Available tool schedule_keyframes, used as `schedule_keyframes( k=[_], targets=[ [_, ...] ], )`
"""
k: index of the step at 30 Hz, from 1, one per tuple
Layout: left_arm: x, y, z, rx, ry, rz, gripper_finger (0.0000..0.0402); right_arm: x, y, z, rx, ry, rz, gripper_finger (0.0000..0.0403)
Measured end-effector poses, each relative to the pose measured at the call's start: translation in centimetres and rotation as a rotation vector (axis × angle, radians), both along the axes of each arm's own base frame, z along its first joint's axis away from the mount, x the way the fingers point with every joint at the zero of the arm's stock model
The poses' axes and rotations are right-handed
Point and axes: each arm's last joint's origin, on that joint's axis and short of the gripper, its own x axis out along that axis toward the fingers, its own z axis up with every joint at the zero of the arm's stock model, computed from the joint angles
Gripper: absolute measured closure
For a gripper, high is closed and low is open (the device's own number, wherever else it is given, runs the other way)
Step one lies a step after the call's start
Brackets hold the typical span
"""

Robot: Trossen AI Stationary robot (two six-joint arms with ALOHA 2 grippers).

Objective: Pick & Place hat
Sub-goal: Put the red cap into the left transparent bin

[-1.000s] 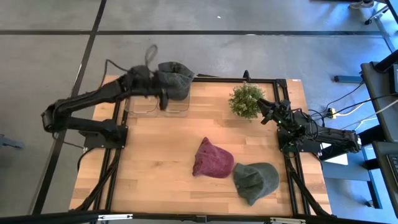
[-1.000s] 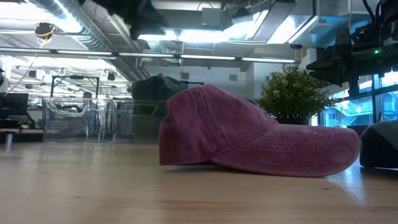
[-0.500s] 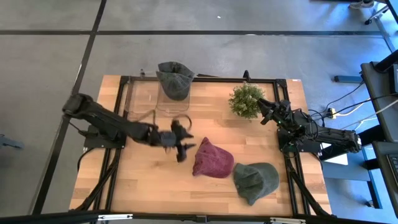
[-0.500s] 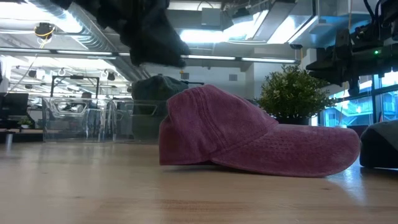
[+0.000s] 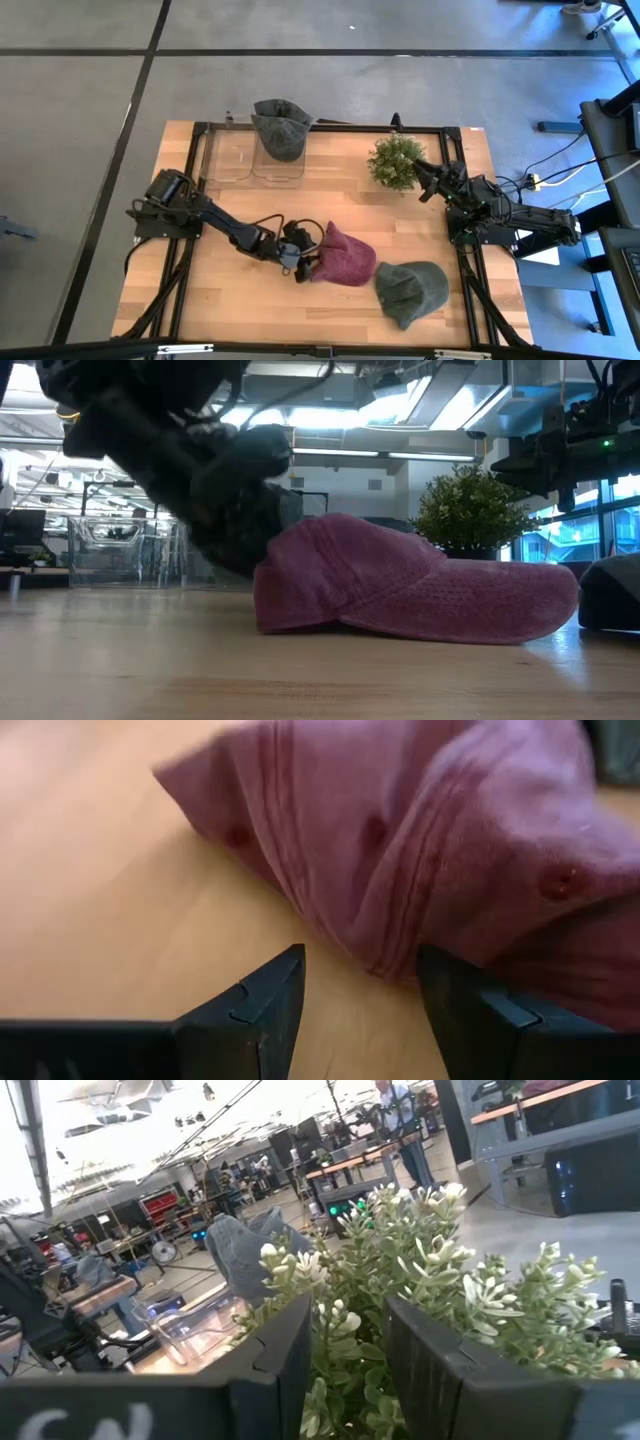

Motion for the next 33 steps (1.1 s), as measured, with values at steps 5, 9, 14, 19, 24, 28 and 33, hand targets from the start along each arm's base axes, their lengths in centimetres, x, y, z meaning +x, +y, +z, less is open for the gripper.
schedule_keyframes(
  k=[5,9,14,19,24,28,33],
  targets=[
    [0.1,-0.2,-1.2,-0.022,0.041,-0.038,0.0214,0.0,0.0,0.0,-0.001,0.0,0.007,0.0276],
    [0.1,-0.1,-1.4,-0.016,0.041,-0.032,0.0214,0.0,0.0,0.0,-0.001,0.0,0.008,0.0276],
    [0.1,-0.1,-1.4,0.001,0.039,-0.029,0.0215,0.0,0.0,0.0,-0.001,0.0,0.008,0.0276],
    [0.1,0.0,-1.4,0.011,0.043,-0.021,0.0261,0.0,0.0,0.0,-0.001,0.0,0.008,0.0276],
    [0.0,0.0,-1.5,0.046,0.046,-0.016,0.0347,0.0,0.0,0.0,-0.002,0.001,0.008,0.0276],
    [0.0,0.1,-1.5,0.07,0.048,-0.032,0.0392,0.0,0.0,0.0,-0.01,0.008,0.007,0.0276],
    [-0.2,0.3,-0.7,0.091,0.059,-0.04,0.0397,0.0,0.0,0.0,-0.038,0.033,0.005,0.0276]
  ],
)
